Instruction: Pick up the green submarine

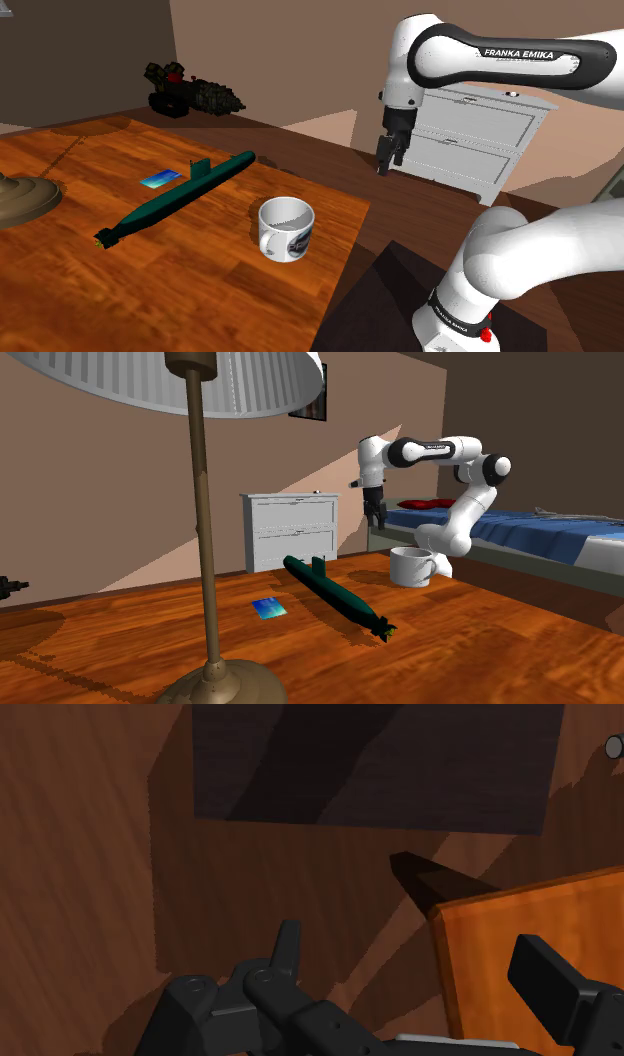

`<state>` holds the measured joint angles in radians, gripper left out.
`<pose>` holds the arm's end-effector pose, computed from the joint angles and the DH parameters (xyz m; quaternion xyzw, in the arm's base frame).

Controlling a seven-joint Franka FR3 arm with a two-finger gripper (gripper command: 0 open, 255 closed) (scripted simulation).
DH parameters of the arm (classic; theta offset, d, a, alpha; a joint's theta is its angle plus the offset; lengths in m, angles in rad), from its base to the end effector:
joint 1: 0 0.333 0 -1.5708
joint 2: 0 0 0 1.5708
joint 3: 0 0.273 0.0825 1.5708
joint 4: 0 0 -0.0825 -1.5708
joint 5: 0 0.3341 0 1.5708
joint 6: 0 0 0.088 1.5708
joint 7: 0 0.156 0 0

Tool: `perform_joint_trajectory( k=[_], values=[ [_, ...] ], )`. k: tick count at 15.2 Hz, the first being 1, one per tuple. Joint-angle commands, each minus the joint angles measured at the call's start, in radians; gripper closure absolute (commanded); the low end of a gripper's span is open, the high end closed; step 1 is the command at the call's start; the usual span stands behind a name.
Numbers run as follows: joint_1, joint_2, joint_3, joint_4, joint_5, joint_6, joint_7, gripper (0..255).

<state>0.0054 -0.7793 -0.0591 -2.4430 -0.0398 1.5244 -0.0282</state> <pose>0.2721 -0.0220 0.4691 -0.9975 0.0023 0.0699 0.0031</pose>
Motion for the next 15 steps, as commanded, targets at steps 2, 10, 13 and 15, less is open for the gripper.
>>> perform_joint_trajectory(
  k=[2, 10, 13, 15],
  values=[
    [0.002, 0.002, 0.026, 0.002, 0.024, 0.002, 0.048, 0],
    [0.005, 0.091, 0.23, 0.078, 0.193, 0.051, 0.427, 0],
    [-0.003, 0.153, 0.303, 0.132, 0.237, 0.078, 0.567, 0],
    [-0.012, 0.202, 0.351, 0.176, 0.258, 0.098, 0.66, 0]
  ],
)
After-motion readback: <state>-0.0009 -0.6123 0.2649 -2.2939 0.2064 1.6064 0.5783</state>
